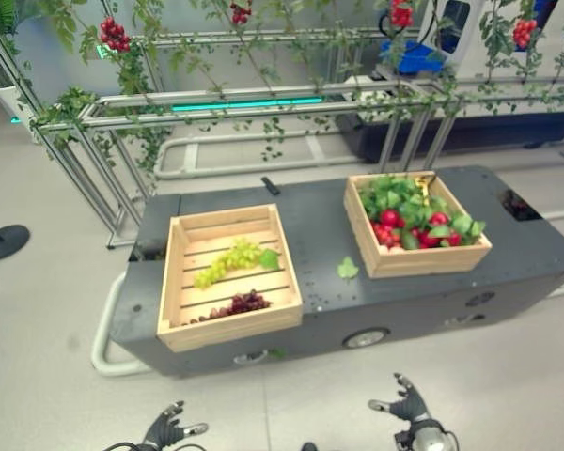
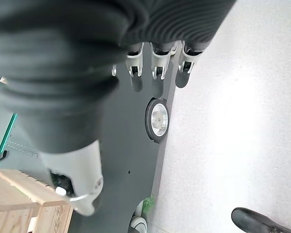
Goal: Pick up the fruits from the basket on one side to the basket on the other side
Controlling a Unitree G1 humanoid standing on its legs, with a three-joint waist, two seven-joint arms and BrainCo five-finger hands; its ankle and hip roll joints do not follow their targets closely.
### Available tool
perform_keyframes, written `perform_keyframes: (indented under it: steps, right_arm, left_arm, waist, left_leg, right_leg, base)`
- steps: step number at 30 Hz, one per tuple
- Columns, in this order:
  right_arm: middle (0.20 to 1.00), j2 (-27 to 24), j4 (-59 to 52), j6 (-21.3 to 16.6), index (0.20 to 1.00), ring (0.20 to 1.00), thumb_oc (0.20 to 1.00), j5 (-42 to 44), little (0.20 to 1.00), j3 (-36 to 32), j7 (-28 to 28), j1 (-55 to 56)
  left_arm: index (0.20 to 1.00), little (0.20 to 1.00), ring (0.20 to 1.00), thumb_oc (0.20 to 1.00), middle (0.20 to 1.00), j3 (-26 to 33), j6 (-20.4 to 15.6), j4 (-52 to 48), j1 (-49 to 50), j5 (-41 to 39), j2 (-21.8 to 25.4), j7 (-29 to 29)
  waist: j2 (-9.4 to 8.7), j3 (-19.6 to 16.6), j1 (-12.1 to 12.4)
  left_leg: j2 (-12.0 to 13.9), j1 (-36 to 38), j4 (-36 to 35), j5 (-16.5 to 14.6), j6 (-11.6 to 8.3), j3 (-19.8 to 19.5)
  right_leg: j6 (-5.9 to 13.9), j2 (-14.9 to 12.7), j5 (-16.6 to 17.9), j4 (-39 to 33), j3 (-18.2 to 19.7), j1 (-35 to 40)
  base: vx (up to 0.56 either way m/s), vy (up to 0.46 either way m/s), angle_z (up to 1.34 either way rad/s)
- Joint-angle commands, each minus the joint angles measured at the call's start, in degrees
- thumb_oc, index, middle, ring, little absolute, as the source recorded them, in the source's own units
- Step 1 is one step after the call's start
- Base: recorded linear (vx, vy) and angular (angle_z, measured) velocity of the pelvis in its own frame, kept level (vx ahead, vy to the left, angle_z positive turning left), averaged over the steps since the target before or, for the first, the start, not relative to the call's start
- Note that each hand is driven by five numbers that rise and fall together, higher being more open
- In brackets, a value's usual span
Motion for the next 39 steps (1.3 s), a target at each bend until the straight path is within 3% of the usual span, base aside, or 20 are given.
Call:
perform_keyframes:
  steps: [1, 23, 28, 36, 38, 39]
  right_arm:
    - [1.000, 0.97, 1.77, -0.99, 1.000, 1.000, 1.000, 0.47, 1.000, 1.31, -1.56, -3.20]
    - [1.000, 0.61, 2.70, -0.88, 1.000, 1.000, 1.000, 0.24, 1.000, 0.60, -2.11, -2.60]
    - [1.000, 0.02, 2.04, -1.12, 1.000, 1.000, 1.000, -0.04, 1.000, 0.17, -2.44, -2.45]
    - [1.000, -1.65, -0.10, -1.71, 1.000, 1.000, 1.000, -1.03, 1.000, -0.66, -2.16, -1.78]
    - [1.000, -2.50, -1.92, -2.31, 1.000, 1.000, 1.000, -1.44, 1.000, -1.08, -1.00, -0.80]
    - [1.000, -2.43, -1.94, -2.29, 1.000, 1.000, 1.000, -1.44, 1.000, -1.02, -1.00, -0.79]
  left_arm:
    - [1.000, 1.000, 1.000, 1.000, 1.000, 0.69, -1.41, 0.13, -2.40, 2.31, 0.48, 1.89]
    - [1.000, 1.000, 1.000, 1.000, 1.000, 2.70, -2.04, -1.37, -2.16, -1.65, 1.08, 2.66]
    - [1.000, 1.000, 1.000, 1.000, 1.000, 4.17, -3.08, -3.99, -3.00, -1.76, 3.21, 4.37]
    - [1.000, 1.000, 1.000, 1.000, 1.000, 6.87, -5.03, -14.65, -5.40, 1.35, 12.39, 6.99]
    - [1.000, 1.000, 1.000, 1.000, 1.000, 9.38, -5.45, -25.86, -5.73, 6.39, 22.54, 6.82]
    - [1.000, 1.000, 1.000, 1.000, 1.000, 9.52, -5.33, -26.07, -5.55, 6.39, 22.64, 6.76]
  waist:
    - [-1.92, -0.32, -0.81]
    - [-1.77, -0.82, -0.32]
    - [-1.78, -0.80, -0.46]
    - [-1.56, -0.35, -0.69]
    - [-1.31, -0.07, -0.51]
    - [-1.40, -0.07, -0.57]
  left_leg:
    - [-2.28, -2.37, 1.39, -2.72, 0.82, -0.82]
    - [-2.53, -2.04, 0.21, -2.15, 0.80, -1.42]
    - [-2.54, -1.98, 0.20, -2.09, 0.69, -1.55]
    - [-2.54, -1.95, 0.09, -2.03, 0.52, -1.40]
    - [-2.58, -2.12, 0.07, -1.99, 0.44, -1.33]
    - [-2.59, -2.08, 0.09, -2.02, 0.44, -1.32]
  right_leg:
    - [7.63, -2.99, -2.69, 3.24, 1.42, -0.88]
    - [7.60, -3.22, -2.03, 1.66, 1.07, -0.16]
    - [7.55, -3.21, -2.16, 1.69, 1.14, 0.02]
    - [7.69, -3.20, -2.24, 1.95, 1.00, -0.25]
    - [7.86, -3.29, -2.23, 2.00, 1.02, -0.45]
    - [7.85, -3.30, -2.26, 2.02, 1.03, -0.41]
  base:
    - [0.00, 0.000, 0.00]
    - [0.00, 0.000, 0.00]
    - [0.00, 0.000, 0.00]
    - [0.00, 0.000, 0.00]
    - [0.00, 0.000, 0.00]
    - [0.00, -0.002, 0.03]
